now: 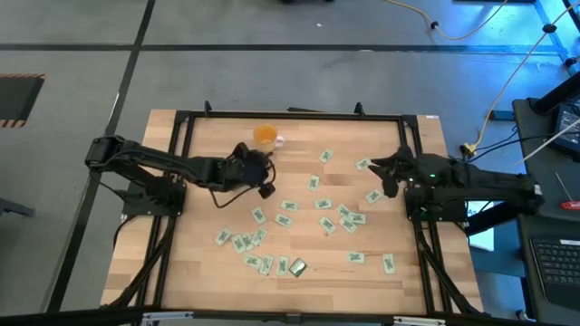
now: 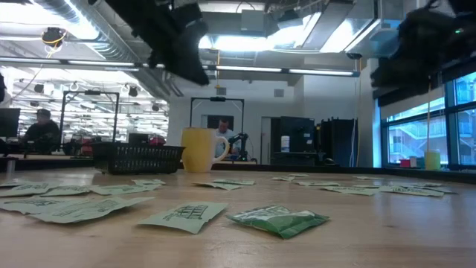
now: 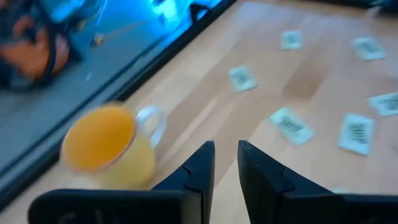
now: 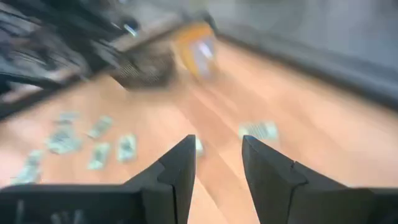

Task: Pick and place Stevia / Truvia into bins
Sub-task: Put the green stevia packet into the black bin

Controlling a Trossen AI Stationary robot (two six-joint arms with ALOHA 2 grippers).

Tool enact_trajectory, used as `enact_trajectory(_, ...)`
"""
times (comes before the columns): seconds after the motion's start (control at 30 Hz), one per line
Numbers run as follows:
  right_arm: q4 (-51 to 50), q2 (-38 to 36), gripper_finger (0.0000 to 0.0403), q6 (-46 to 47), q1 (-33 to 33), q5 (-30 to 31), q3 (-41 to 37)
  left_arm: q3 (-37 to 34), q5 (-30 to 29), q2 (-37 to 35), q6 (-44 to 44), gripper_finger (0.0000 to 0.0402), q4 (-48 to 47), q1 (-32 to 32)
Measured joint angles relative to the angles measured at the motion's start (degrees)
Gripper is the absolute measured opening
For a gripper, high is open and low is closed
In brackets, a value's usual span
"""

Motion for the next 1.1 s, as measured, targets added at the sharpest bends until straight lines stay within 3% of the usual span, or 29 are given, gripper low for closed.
enact_trajectory(0.2,-16.0,13.8,0.0109,13.5,0.0,1.5,4.7,0.0,-0.3,1.9,1.5,0.0061,2.1,-1.9)
enact_trajectory(0.43,-19.4,24.1,0.0072,20.3,0.0,-4.9,4.7,0.0,-0.1,4.5,-0.9,0.0060,2.2,-3.2)
enact_trajectory(0.9,-20.9,32.0,0.0068,21.9,0.0,-8.9,4.1,0.0,0.1,6.7,-0.8,0.0054,2.7,-3.0)
enact_trajectory(1.1,-20.9,34.5,0.0102,21.8,0.0,-9.0,4.1,0.0,0.1,6.7,-0.8,0.0055,2.7,-3.0)
